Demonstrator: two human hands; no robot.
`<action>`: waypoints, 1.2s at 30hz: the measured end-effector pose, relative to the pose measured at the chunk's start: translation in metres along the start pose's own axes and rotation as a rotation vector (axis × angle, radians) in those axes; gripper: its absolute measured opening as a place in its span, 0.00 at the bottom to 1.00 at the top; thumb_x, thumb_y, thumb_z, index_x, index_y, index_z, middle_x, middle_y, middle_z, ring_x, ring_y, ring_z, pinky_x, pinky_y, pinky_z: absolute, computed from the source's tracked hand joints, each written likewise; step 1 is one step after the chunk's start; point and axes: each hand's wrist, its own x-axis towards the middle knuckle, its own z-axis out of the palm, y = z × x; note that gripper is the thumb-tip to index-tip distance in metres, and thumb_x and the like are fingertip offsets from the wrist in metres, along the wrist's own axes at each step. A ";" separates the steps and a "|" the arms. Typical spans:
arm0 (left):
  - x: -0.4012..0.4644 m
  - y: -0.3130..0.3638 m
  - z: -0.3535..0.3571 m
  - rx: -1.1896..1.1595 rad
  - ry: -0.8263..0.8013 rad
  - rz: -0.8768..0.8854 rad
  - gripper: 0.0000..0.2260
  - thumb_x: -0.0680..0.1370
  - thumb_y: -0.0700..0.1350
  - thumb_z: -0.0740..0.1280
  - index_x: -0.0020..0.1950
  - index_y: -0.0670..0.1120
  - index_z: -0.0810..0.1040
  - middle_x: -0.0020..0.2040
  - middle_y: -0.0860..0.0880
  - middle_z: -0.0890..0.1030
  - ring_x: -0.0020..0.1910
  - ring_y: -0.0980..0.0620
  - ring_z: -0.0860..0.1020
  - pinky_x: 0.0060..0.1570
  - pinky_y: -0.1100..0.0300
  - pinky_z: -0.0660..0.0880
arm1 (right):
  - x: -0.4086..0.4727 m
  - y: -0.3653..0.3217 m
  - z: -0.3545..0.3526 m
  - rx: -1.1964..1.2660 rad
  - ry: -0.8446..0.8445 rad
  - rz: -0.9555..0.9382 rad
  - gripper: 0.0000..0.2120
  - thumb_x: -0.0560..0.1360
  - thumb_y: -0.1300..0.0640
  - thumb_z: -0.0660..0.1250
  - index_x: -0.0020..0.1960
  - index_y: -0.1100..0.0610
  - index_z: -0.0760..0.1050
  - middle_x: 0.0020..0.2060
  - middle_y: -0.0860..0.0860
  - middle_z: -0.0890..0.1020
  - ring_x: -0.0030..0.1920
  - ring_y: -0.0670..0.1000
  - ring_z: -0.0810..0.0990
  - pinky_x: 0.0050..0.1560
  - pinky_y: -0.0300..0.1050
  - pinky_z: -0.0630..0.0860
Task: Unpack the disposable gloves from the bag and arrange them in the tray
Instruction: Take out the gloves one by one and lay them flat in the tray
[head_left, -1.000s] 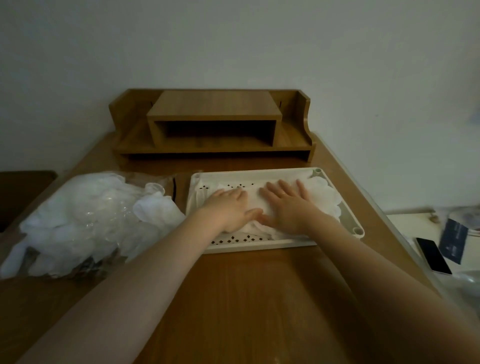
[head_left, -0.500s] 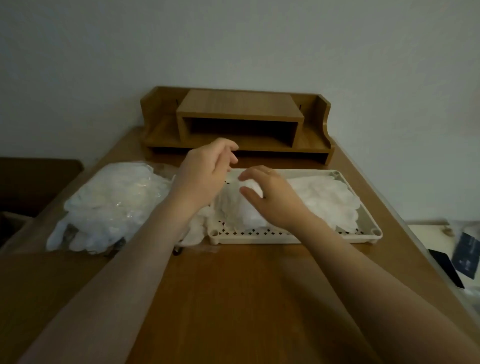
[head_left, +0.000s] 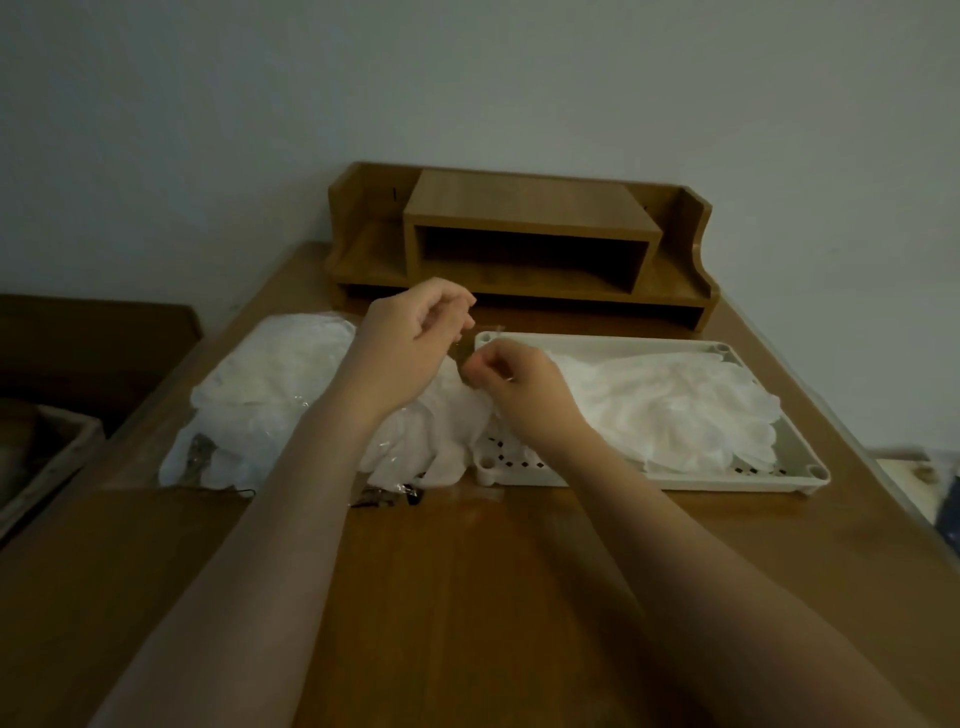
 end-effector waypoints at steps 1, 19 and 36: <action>0.000 -0.002 -0.002 -0.006 -0.032 -0.014 0.09 0.81 0.47 0.60 0.57 0.50 0.77 0.48 0.55 0.80 0.49 0.60 0.78 0.49 0.65 0.74 | 0.000 -0.001 -0.004 0.090 0.017 0.013 0.08 0.79 0.57 0.61 0.41 0.53 0.75 0.35 0.47 0.78 0.37 0.49 0.76 0.41 0.42 0.75; -0.005 -0.003 -0.013 0.053 -0.155 0.075 0.15 0.71 0.50 0.72 0.57 0.57 0.75 0.53 0.63 0.76 0.53 0.66 0.75 0.50 0.73 0.70 | 0.004 -0.014 -0.017 0.463 0.007 0.173 0.08 0.79 0.55 0.62 0.43 0.55 0.77 0.39 0.52 0.80 0.42 0.53 0.79 0.47 0.50 0.76; -0.004 0.020 -0.007 -0.487 0.171 -0.329 0.12 0.80 0.47 0.61 0.39 0.45 0.77 0.40 0.49 0.76 0.44 0.53 0.75 0.48 0.55 0.71 | -0.013 -0.020 -0.064 0.789 -0.367 0.257 0.17 0.68 0.43 0.66 0.47 0.56 0.79 0.38 0.52 0.83 0.37 0.50 0.83 0.40 0.44 0.81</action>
